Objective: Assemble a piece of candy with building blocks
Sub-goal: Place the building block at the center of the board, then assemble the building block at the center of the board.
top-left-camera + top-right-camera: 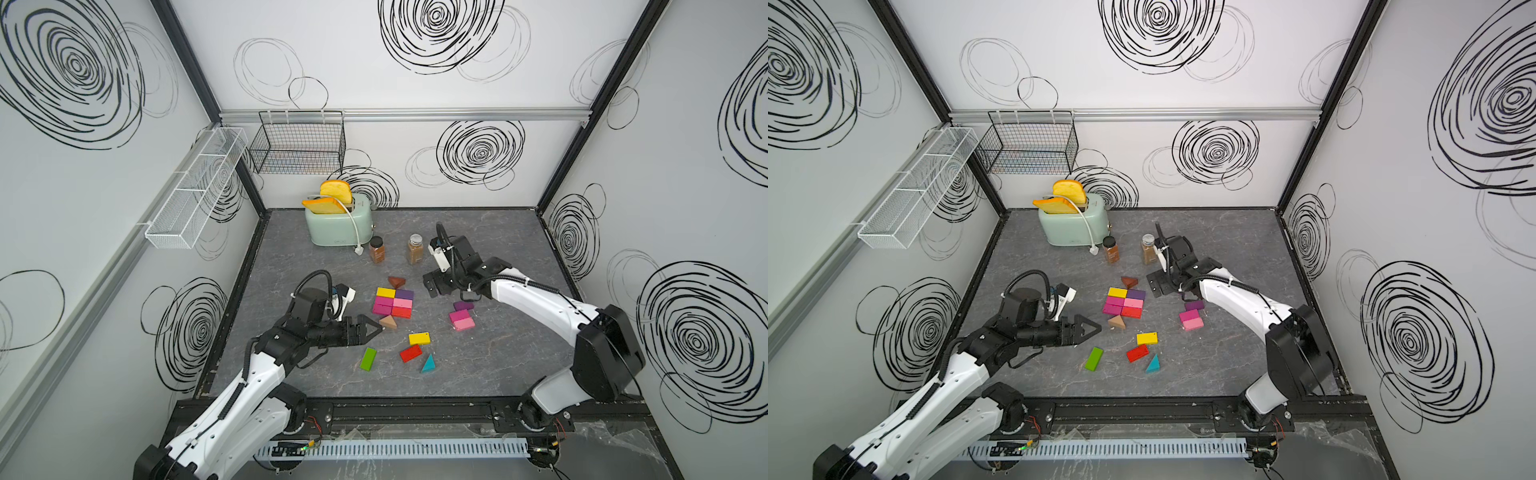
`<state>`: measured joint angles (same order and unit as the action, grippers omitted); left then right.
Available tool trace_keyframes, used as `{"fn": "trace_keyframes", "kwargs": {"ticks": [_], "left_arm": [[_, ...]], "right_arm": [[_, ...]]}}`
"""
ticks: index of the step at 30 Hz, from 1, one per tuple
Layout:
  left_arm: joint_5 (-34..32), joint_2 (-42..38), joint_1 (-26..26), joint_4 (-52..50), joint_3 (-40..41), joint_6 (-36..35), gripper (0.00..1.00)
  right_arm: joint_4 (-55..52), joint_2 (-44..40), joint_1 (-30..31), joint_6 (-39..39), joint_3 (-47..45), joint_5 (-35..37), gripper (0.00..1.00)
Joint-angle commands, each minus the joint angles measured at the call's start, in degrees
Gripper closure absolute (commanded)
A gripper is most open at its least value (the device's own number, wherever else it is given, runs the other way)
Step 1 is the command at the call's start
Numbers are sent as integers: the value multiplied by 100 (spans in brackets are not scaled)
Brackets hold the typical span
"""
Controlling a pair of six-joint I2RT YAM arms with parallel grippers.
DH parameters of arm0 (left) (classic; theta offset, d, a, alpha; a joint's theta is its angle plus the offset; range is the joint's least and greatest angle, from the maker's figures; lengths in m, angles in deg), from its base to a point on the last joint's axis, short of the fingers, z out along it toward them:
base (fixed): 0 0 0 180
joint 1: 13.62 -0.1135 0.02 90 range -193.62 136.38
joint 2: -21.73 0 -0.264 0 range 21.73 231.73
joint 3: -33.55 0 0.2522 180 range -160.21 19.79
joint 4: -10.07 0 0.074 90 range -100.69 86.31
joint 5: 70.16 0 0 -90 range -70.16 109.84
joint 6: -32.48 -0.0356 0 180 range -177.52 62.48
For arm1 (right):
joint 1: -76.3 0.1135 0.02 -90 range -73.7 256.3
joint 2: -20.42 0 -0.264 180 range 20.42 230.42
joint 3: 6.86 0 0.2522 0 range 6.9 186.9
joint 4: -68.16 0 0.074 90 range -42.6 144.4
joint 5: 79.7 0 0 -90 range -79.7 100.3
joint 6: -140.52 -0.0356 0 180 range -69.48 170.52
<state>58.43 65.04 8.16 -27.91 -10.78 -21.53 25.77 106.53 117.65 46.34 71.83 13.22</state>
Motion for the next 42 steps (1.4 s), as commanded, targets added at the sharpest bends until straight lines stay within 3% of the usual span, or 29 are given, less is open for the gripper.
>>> {"fn": "trace_keyframes", "kwargs": {"ticks": [1,8,18,25,30,40,42], "left_arm": [[366,-340,-85,105,214,453,2],[222,-729,-6,63,450,825,2],[171,-632,-258,515,672,1143,2],[737,-305,-892,1252,951,1409,2],[1173,-158,-1633,1034,828,985,2],[1243,-70,-1659,1395,959,1112,2],[1241,-35,-1659,1425,958,1121,2]], "right_arm": [[-804,35,613,621,-297,-285,1],[-426,324,1053,1206,-754,-993,1],[-162,624,1305,1742,-800,-1687,1],[-194,1029,1456,1816,-802,-1606,1],[-151,1260,1470,1842,-803,-1385,1],[-35,1385,1612,1875,-722,-873,1],[-24,1348,1610,1915,-764,-780,5]]}}
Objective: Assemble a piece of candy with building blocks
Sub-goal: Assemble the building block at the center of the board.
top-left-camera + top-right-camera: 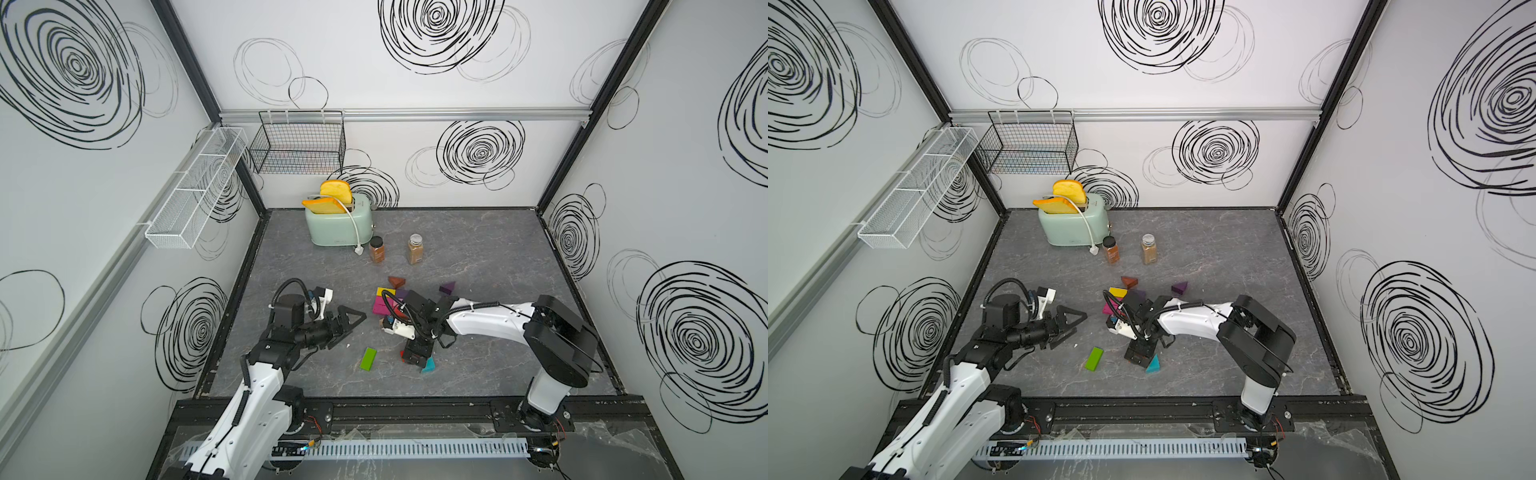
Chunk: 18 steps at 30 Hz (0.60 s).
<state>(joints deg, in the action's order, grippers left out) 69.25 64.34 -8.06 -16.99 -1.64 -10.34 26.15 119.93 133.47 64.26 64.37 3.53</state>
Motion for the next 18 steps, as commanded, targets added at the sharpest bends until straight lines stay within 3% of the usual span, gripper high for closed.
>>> {"fn": "trace_keyframes", "kwargs": {"ticks": [1,9,18], "left_arm": [[165,58,-43,357,40,10,2],[88,210,-40,324,-96,-111,2],[88,334,89,383,-166,-133,2]], "right_arm": [[-69,3,23,150,-40,238,9],[-5,-91,-100,342,-150,583,30],[-186,-280,-984,994,-49,818,32]]}}
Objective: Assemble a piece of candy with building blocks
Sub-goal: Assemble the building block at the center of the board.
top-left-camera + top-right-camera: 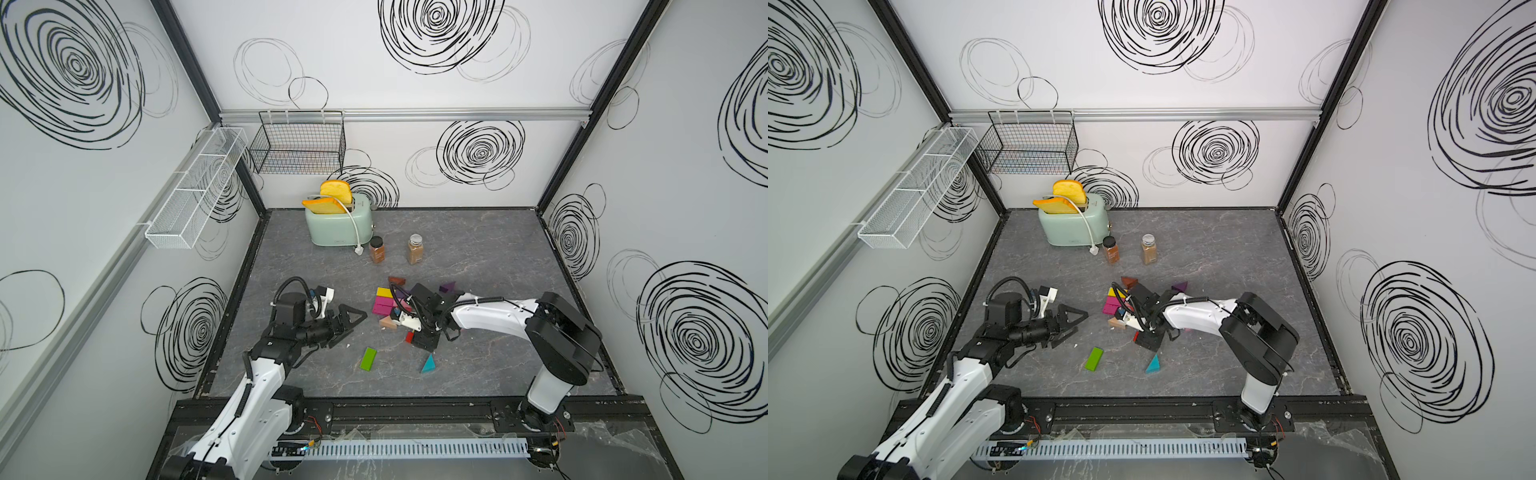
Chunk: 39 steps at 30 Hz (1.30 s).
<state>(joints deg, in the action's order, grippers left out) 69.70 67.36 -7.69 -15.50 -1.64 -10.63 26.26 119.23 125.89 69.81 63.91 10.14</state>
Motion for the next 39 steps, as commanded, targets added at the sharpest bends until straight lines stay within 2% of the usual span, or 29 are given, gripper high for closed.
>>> {"fn": "trace_keyframes", "kwargs": {"ticks": [1,13,24,28,35,39], "left_arm": [[31,49,78,219,-189,-135,2],[99,35,162,377,-94,-36,2],[121,78,206,453,-89,-11,2],[75,62,206,431,-90,-23,2],[-98,96,198,276,-166,-126,2],[-469,116,123,119,-218,-175,2]], "right_arm": [[-209,-199,-307,526,10,195,32],[-150,200,-710,1716,205,132,28],[58,119,-1091,2460,249,-146,27],[123,187,-1107,2387,315,-25,25],[281,-344,-895,2026,414,45,11],[156,-803,-370,1610,571,384,8]]}}
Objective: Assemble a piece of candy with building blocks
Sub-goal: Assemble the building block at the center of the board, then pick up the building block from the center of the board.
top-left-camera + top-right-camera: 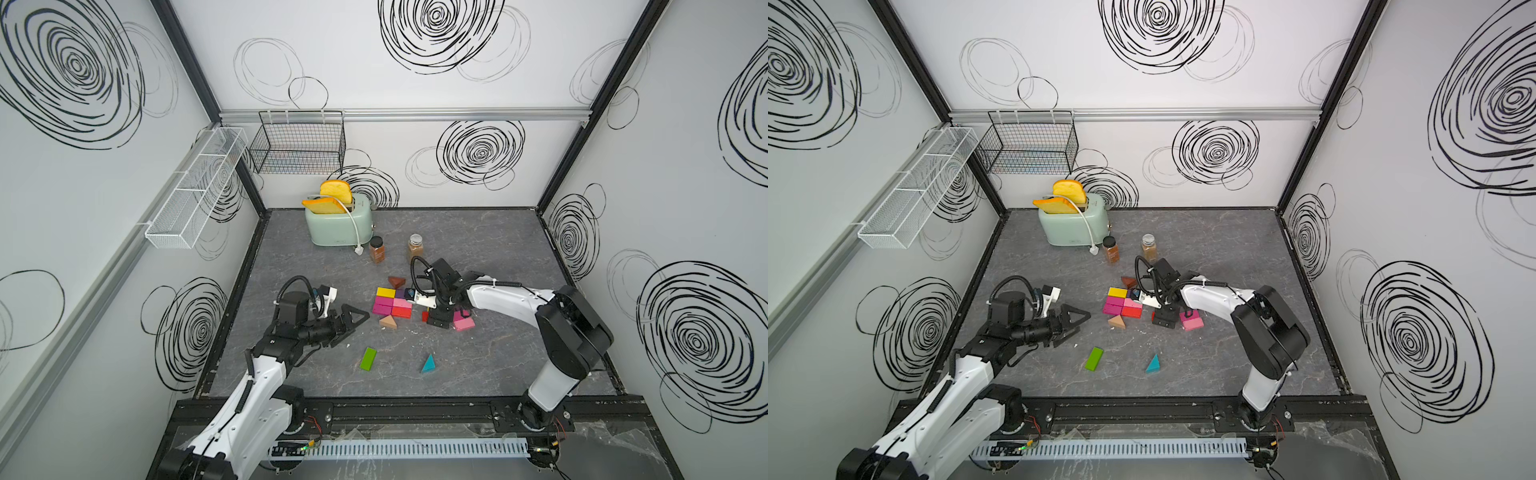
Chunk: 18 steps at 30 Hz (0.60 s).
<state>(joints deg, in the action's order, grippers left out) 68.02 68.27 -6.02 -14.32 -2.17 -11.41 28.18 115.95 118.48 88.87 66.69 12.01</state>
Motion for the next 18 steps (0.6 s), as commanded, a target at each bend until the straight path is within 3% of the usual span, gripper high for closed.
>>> {"fn": "trace_keyframes", "kwargs": {"ticks": [1,5,7,12,18], "left_arm": [[-475,50,-81,36,-121,-78,2],[-1151,684,1,-215,-258,-570,2],[-1563,852,435,-340,-421,-565,2],[-3509,1385,1801,-1414,-1367,-941,2],[-4220,2030,2660,-1828,-1490,-985,2]], "right_arm": [[-66,-605,554,-441,332,276,7],[39,-1171,1027,-1689,324,446,1],[9,-1386,1072,-2538,280,324,1],[402,-1983,994,-4578,-343,166,1],[821,-2963,825,-5387,-1184,84,1]]}}
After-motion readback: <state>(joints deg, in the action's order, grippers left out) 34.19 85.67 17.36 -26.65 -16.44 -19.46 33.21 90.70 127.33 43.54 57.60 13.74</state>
